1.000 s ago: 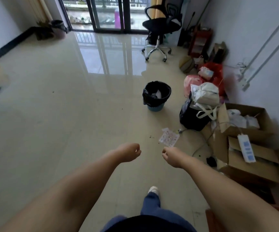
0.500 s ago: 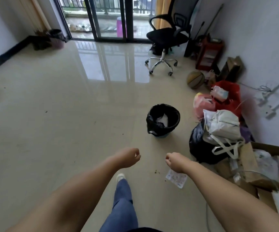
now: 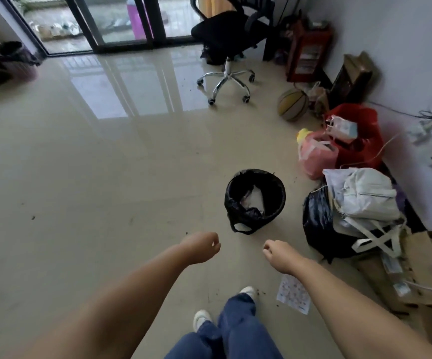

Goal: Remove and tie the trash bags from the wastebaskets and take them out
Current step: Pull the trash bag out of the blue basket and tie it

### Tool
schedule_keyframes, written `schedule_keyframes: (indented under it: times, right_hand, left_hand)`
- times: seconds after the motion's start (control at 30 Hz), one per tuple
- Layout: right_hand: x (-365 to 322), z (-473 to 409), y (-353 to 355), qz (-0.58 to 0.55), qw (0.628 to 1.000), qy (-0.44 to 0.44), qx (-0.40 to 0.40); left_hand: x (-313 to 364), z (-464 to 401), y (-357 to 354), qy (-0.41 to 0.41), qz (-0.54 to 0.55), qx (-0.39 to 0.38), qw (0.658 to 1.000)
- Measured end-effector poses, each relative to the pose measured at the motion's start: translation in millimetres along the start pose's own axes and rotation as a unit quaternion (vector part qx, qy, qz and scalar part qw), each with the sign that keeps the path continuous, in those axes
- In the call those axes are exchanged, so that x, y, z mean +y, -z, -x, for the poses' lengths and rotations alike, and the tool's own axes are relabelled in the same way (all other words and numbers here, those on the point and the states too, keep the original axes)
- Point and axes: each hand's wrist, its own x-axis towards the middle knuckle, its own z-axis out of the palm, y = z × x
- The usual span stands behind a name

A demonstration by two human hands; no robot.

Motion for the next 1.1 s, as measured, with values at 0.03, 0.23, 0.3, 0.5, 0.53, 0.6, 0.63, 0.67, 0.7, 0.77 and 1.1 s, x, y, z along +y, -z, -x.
schedule_keyframes:
  times: [0.03, 0.23, 0.3, 0.5, 0.53, 0.6, 0.63, 0.67, 0.7, 0.77, 1.1]
  right_hand:
    - [3, -17, 3, -0.002, 1.0, -0.003, 0.001]
    - [30, -134, 0, -0.037, 0.998, -0.05, 0.026]
    - [42, -177, -10, -0.072, 0.991, -0.097, 0.055]
    - [83, -305, -62, -0.168, 0.947, -0.226, 0.156]
    - [91, -327, -72, -0.191, 0.934, -0.244, 0.178]
    - [106, -369, -91, -0.248, 0.902, -0.275, 0.221]
    - [112, -391, -97, -0.277, 0.886, -0.283, 0.243]
    - [113, -399, -97, -0.311, 0.866, -0.293, 0.257]
    - [123, -427, -116, -0.356, 0.839, -0.296, 0.286]
    - [130, -444, -119, -0.43, 0.786, -0.292, 0.334]
    - [119, -490, -108, -0.58, 0.703, -0.204, 0.357]
  left_hand:
    - [-1, -17, 0, -0.001, 0.003, -0.001, 1.0]
    - [-15, -141, -21, -0.004, 0.036, -0.021, 0.999]
    - [-24, -188, -35, 0.0, 0.056, -0.024, 0.998]
    - [-68, -336, -91, 0.006, 0.095, 0.025, 0.995]
    - [-74, -361, -102, 0.006, 0.107, 0.04, 0.993]
    - [-85, -408, -125, 0.016, 0.127, 0.071, 0.989]
    - [-89, -435, -131, 0.02, 0.148, 0.08, 0.986]
    - [-88, -443, -130, 0.037, 0.192, 0.078, 0.978]
    - [-96, -476, -150, 0.033, 0.242, 0.087, 0.966]
    - [-100, -511, -159, 0.039, 0.371, 0.053, 0.926]
    - [-121, -557, -133, 0.026, 0.591, 0.026, 0.806]
